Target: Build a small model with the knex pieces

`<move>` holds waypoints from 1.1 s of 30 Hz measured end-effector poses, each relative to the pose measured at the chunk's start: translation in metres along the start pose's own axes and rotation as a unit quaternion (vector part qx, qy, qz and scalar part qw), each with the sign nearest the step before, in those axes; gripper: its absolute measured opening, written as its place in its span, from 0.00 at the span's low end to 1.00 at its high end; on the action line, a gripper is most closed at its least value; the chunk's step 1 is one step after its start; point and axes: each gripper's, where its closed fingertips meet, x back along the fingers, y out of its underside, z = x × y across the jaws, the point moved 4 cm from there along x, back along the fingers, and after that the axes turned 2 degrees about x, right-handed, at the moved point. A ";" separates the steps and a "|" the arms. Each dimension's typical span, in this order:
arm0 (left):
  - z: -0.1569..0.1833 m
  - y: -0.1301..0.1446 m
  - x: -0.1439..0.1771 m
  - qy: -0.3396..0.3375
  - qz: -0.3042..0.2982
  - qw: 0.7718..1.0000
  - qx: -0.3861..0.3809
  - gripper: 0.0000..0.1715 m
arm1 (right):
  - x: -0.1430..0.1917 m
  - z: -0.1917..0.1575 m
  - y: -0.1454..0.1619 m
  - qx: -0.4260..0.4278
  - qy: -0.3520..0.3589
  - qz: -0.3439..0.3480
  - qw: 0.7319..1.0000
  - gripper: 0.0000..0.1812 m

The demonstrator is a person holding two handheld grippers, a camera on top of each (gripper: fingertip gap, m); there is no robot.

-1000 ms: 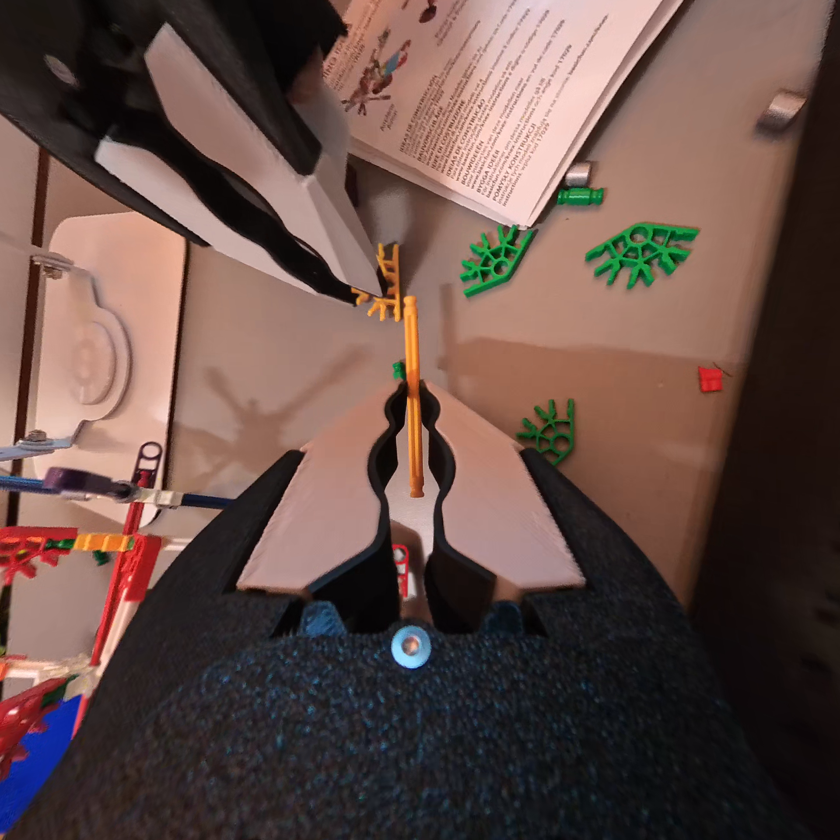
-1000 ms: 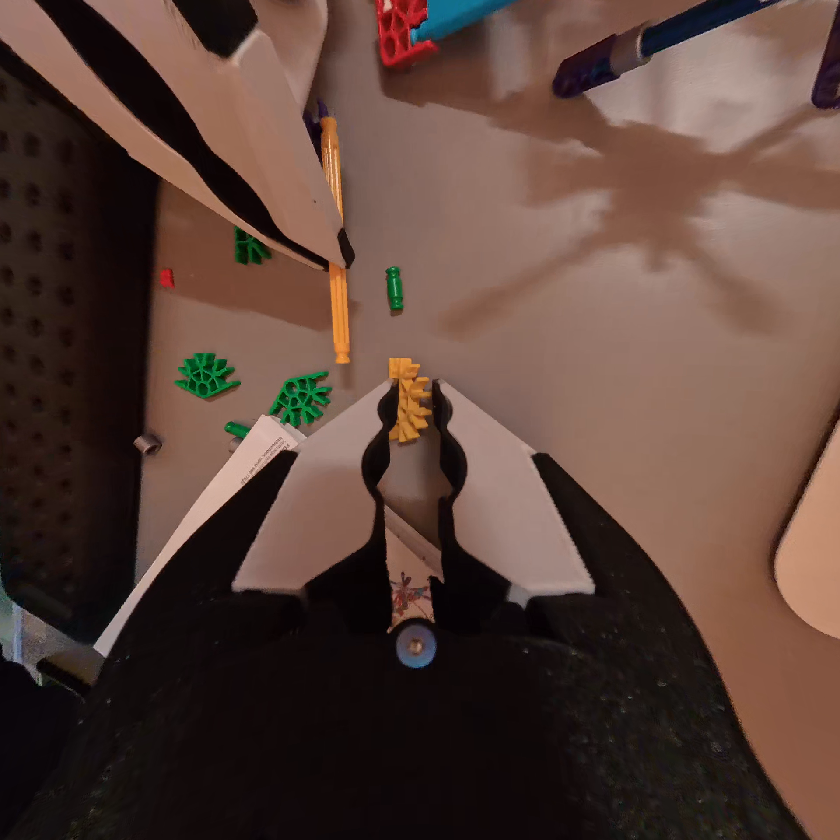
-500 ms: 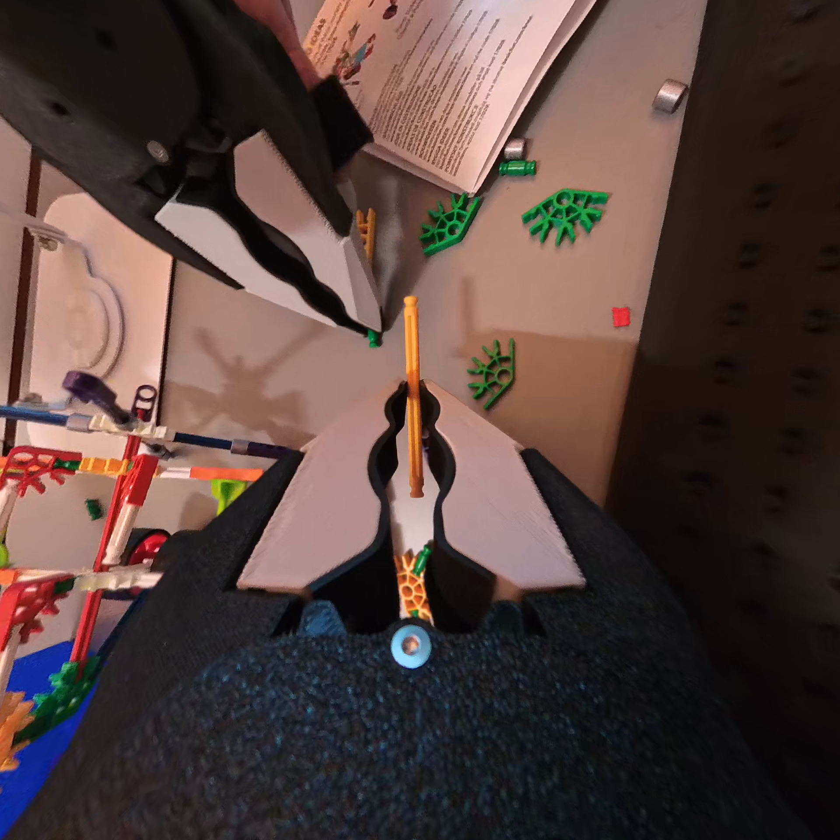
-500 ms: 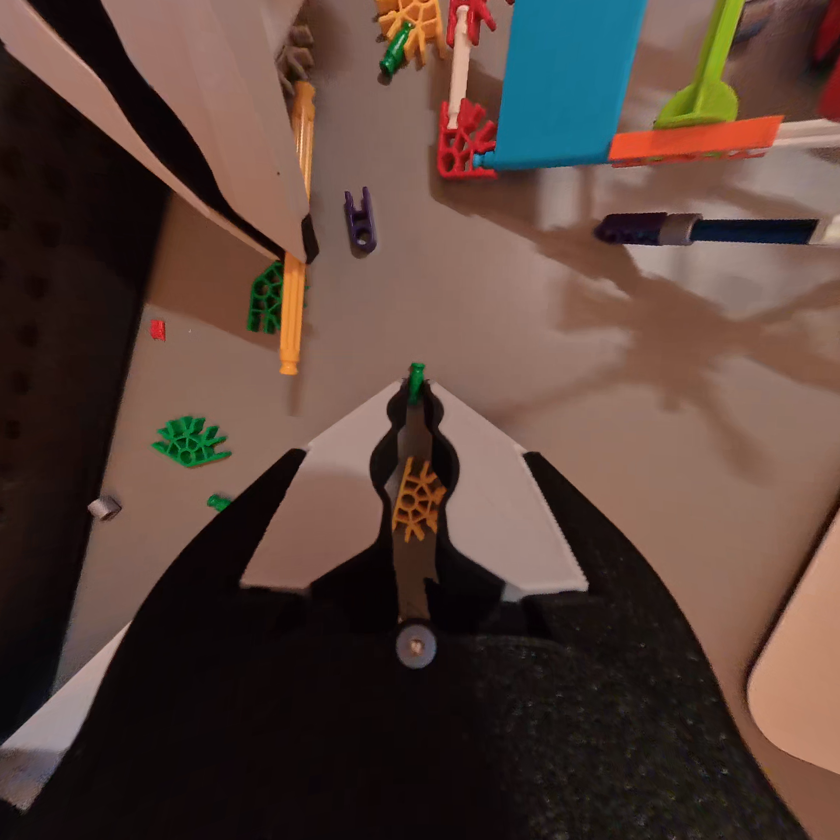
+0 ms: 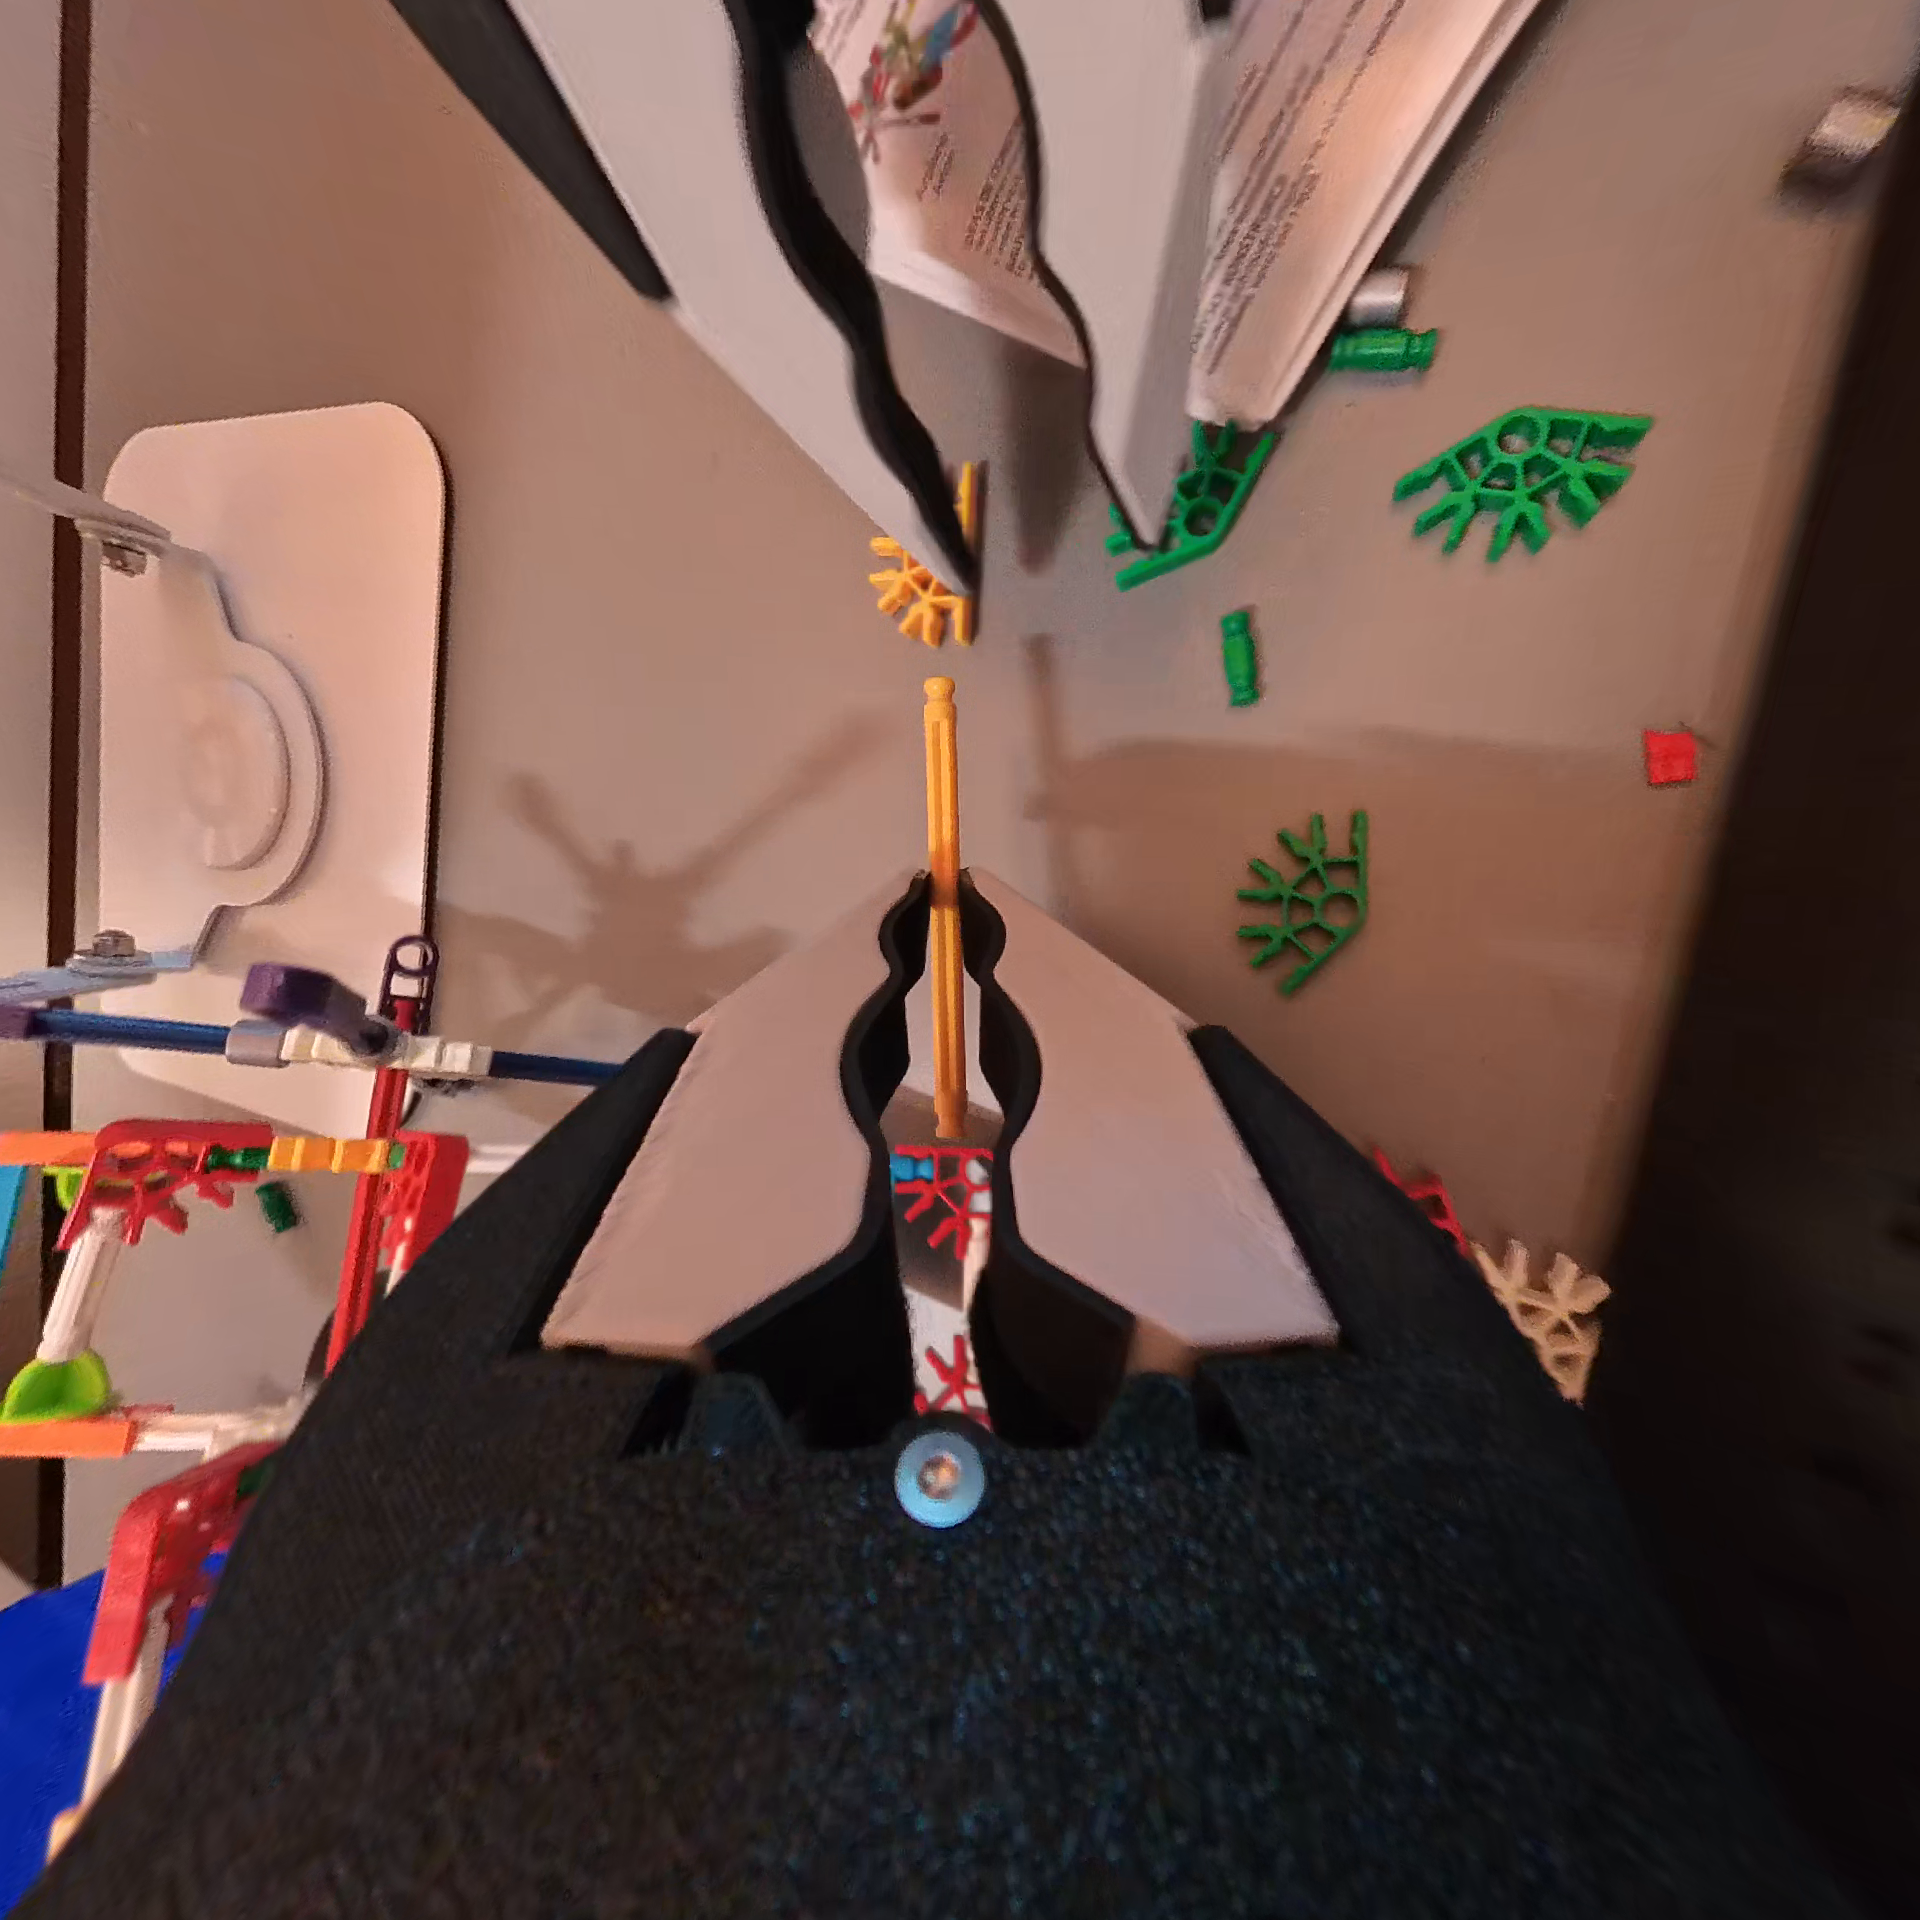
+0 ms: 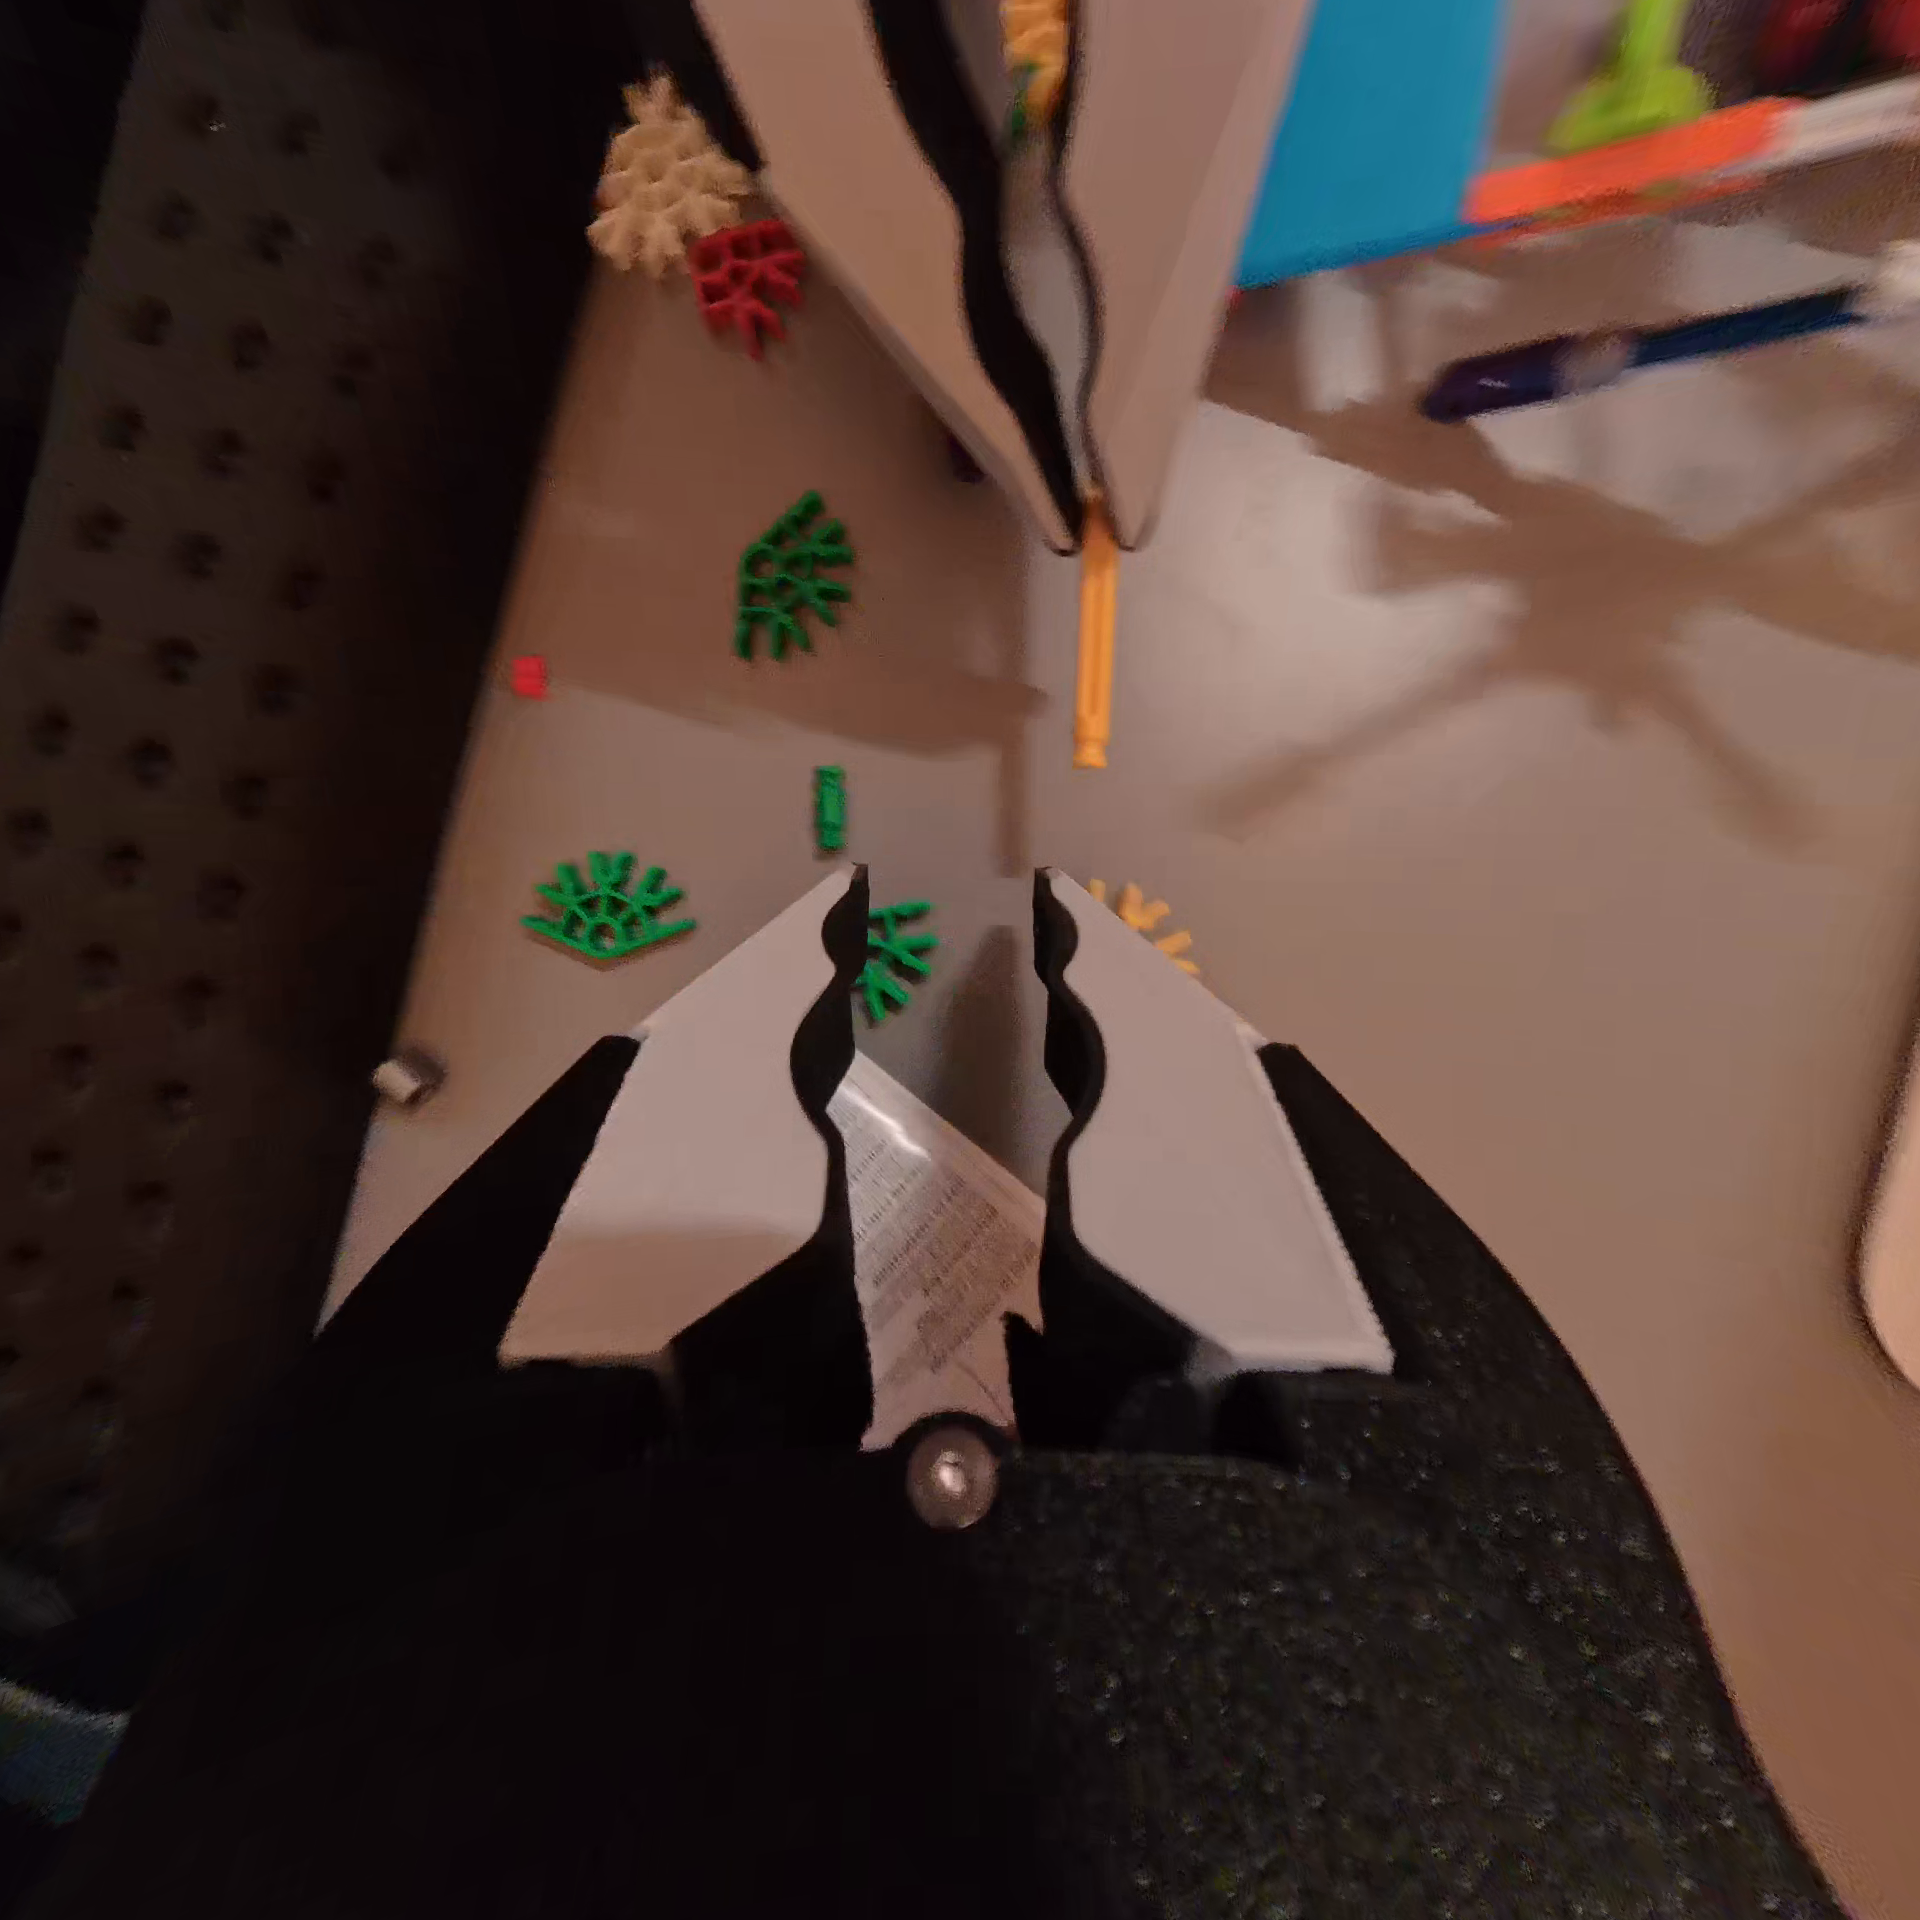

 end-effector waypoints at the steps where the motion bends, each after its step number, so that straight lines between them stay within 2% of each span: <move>1: -0.001 -0.001 -0.004 0.002 -0.003 1.000 -0.001 0.03 | 0.006 0.007 0.004 -0.013 0.025 0.004 1.000 0.17; 4: -0.003 -0.003 -0.015 0.011 -0.021 1.000 -0.007 0.03 | 0.011 0.021 0.019 -0.033 0.066 -0.010 0.997 0.17; 8: -0.005 -0.005 -0.023 0.014 -0.028 0.999 -0.010 0.03 | -0.002 0.024 0.029 -0.025 0.062 -0.036 0.997 0.14; 14: 0.002 -0.007 -0.025 0.023 -0.030 0.999 -0.016 0.03 | -0.004 0.023 0.026 -0.006 0.039 -0.034 0.999 0.12; 20: 0.003 -0.009 -0.026 0.024 -0.025 0.999 -0.011 0.03 | 0.001 0.021 0.017 0.007 0.046 -0.012 0.999 0.12; 28: 0.010 -0.006 -0.033 0.036 -0.042 0.998 0.000 0.03 | 0.000 0.019 0.005 0.013 0.042 0.018 0.999 0.01; 33: 0.011 -0.008 -0.034 0.035 -0.039 0.999 0.000 0.03 | -0.010 0.013 0.002 0.017 0.030 0.016 0.999 0.00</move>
